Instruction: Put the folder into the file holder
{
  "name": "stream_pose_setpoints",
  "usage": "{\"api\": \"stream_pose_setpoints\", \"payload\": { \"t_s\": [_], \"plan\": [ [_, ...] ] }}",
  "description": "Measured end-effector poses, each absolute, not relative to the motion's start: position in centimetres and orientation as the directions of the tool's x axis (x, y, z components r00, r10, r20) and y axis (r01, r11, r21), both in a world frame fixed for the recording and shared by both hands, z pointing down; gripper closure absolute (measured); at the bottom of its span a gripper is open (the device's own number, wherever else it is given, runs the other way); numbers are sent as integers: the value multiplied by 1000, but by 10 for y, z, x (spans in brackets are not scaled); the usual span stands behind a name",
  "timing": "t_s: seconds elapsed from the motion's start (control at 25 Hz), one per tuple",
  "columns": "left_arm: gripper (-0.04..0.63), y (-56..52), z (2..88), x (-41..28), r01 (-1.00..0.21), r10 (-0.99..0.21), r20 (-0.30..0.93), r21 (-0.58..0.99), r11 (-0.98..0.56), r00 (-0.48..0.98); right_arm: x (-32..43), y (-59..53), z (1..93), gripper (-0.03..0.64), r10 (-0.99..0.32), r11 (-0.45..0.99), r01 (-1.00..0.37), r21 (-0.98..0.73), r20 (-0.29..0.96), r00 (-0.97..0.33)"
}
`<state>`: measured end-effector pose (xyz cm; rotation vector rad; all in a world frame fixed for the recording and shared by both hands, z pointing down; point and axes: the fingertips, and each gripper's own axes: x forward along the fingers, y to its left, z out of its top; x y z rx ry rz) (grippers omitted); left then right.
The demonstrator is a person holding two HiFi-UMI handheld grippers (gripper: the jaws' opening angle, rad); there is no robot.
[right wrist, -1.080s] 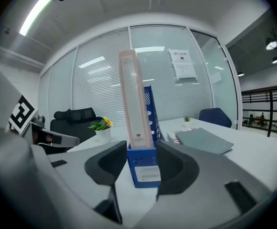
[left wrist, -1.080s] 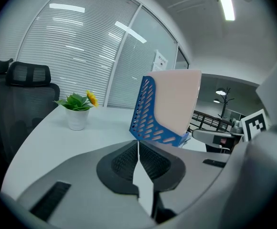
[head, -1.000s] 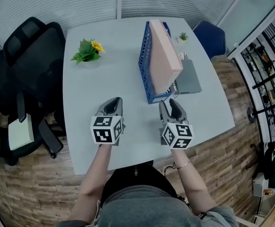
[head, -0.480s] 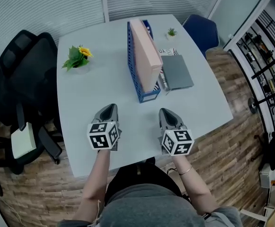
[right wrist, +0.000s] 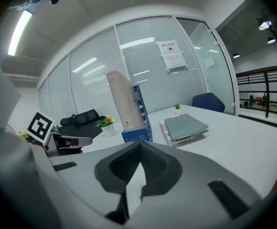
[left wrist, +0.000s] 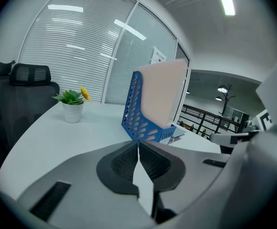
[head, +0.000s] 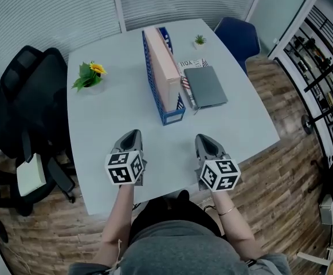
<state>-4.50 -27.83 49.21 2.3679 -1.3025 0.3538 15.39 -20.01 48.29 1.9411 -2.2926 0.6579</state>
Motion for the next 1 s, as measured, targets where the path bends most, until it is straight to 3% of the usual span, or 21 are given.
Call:
{"api": "stream_pose_setpoints", "payload": {
  "t_s": [1.0],
  "plan": [
    [567,-268,479,-12,-830,-733,398,182,-527,552,173,-186,480,614,-920,98,-951,-295,337,-199]
  ]
}}
